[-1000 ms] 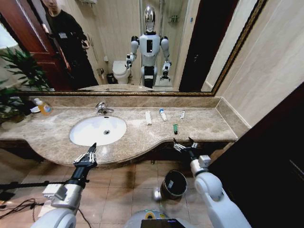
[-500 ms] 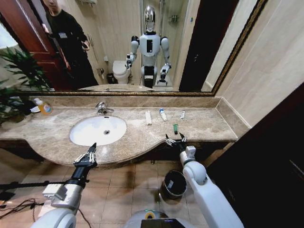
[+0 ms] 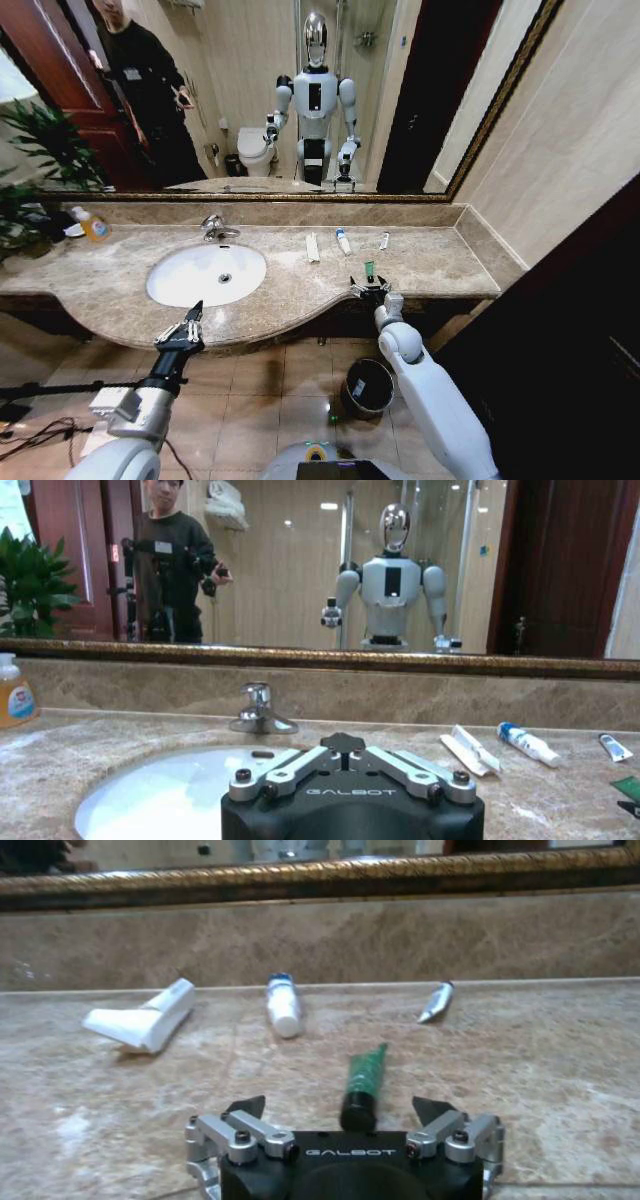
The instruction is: Pick up the trash from the sink and place it in the trash bin.
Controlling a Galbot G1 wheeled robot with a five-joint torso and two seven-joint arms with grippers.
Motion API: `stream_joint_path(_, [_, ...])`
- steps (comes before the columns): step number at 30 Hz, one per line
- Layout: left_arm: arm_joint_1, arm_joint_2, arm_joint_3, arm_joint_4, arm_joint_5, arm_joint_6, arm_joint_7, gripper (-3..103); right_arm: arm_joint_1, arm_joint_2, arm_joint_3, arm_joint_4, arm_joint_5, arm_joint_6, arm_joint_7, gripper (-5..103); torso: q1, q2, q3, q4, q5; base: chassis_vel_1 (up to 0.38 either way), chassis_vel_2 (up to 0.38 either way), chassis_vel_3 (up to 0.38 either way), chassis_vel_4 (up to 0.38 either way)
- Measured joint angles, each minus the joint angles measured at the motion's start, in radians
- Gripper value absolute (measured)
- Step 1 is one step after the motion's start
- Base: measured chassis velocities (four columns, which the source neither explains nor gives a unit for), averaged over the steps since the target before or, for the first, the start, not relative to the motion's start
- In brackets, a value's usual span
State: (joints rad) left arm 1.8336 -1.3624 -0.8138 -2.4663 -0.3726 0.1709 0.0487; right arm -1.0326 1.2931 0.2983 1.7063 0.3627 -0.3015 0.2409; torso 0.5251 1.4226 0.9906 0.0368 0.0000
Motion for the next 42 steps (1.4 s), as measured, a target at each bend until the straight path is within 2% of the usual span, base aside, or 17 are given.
stream_joint_path(3, [0.000, 0.000, 0.000, 0.000, 0.000, 0.000, 0.000, 0, 0.007, -0.004, 0.010, -0.008, 0.007, -0.007, 0.008, 89, 0.000, 0.000, 0.000, 0.0000, -0.0001, 0.000, 0.000, 0.000, 0.000])
stream_joint_path(5, [0.000, 0.000, 0.000, 0.000, 0.000, 0.000, 0.000, 0, 0.008, -0.005, 0.011, -0.010, 0.007, -0.008, 0.009, 89, 0.000, 0.000, 0.000, 0.0000, -0.0001, 0.000, 0.000, 0.000, 0.000])
stream_joint_path(6, [0.000, 0.000, 0.000, 0.000, 0.000, 0.000, 0.000, 0, 0.009, -0.006, 0.012, -0.012, 0.007, -0.008, 0.010, 84, 0.000, 0.000, 0.000, 0.0000, -0.0001, 0.000, 0.000, 0.000, 0.000])
stream_joint_path(7, [0.000, 0.000, 0.000, 0.000, 0.000, 0.000, 0.000, 0, 0.009, -0.006, 0.012, -0.015, 0.007, -0.008, 0.010, 76, 0.000, 0.000, 0.000, 0.0000, 0.0000, 0.000, 0.000, 0.000, 0.000])
stream_joint_path(9, [0.000, 0.000, 0.000, 0.000, 0.000, 0.000, 0.000, 0, 0.009, -0.006, 0.013, -0.017, 0.007, -0.008, 0.010, 76, 0.000, 0.000, 0.000, 0.0000, 0.0000, 0.000, 0.000, 0.000, 0.000])
stream_joint_path(11, [0.000, 0.000, 0.000, 0.000, 0.000, 0.000, 0.000, 0, 0.010, -0.005, 0.013, -0.022, 0.007, -0.008, 0.010, 65, 0.000, 0.000, 0.000, 0.0000, -0.0001, 0.000, 0.000, 0.000, 0.000])
stream_joint_path(12, [0.000, 0.000, 0.000, 0.000, 0.000, 0.000, 0.000, 0, 0.010, -0.005, 0.013, -0.022, 0.007, -0.008, 0.010, 65, 0.000, 0.000, 0.000, 0.0000, -0.0001, 0.000, 0.000, 0.000, 0.000])
stream_joint_path(15, [0.000, 0.000, 0.000, 0.000, 0.000, 0.000, 0.000, 0, 0.012, -0.002, 0.013, -0.028, 0.000, -0.006, 0.011, 48, 0.000, 0.000, 0.000, 0.0000, -0.0001, 0.000, 0.000, 0.000, 0.000])
stream_joint_path(16, [0.000, 0.000, 0.000, 0.000, 0.000, 0.000, 0.000, 0, 0.012, -0.002, 0.013, -0.028, 0.000, -0.006, 0.011, 48, 0.000, 0.000, 0.000, 0.0000, -0.0001, 0.000, 0.000, 0.000, 0.000])
stream_joint_path(19, [0.000, 0.000, 0.000, 0.000, 0.000, 0.000, 0.000, 0, 0.012, 0.000, 0.015, -0.029, -0.005, -0.005, 0.017, 32, 0.000, 0.000, 0.000, 0.0000, -0.0001, 0.000, 0.000, 0.000, 0.000])
stream_joint_path(22, [0.000, 0.000, 0.000, 0.000, 0.000, 0.000, 0.000, 0, 0.011, 0.000, 0.016, -0.029, -0.006, -0.004, 0.017, 32, 0.000, 0.000, 0.000, 0.0000, -0.0001, 0.000, 0.000, 0.000, 0.000])
stream_joint_path(23, [0.000, 0.000, 0.000, 0.000, 0.000, 0.000, 0.000, 0, 0.008, 0.000, 0.017, -0.028, -0.008, -0.003, 0.017, 22, 0.000, 0.000, 0.000, 0.0000, -0.0001, 0.000, 0.000, 0.000, 0.000])
stream_joint_path(35, [0.000, 0.000, 0.000, 0.000, 0.000, 0.000, 0.000, 0, -0.027, -0.005, 0.031, 0.021, -0.014, 0.011, 0.023, 21, 0.000, 0.000, 0.000, 0.0000, 0.0000, 0.000, 0.000, 0.000, 0.000])
stream_joint_path(42, [0.000, 0.000, 0.000, 0.000, 0.000, 0.000, 0.000, 0, -0.120, -0.032, 0.072, 0.119, -0.013, 0.024, 0.012, 21, 0.000, 0.000, 0.000, 0.0000, 0.0000, 0.000, 0.000, 0.000, 0.000])
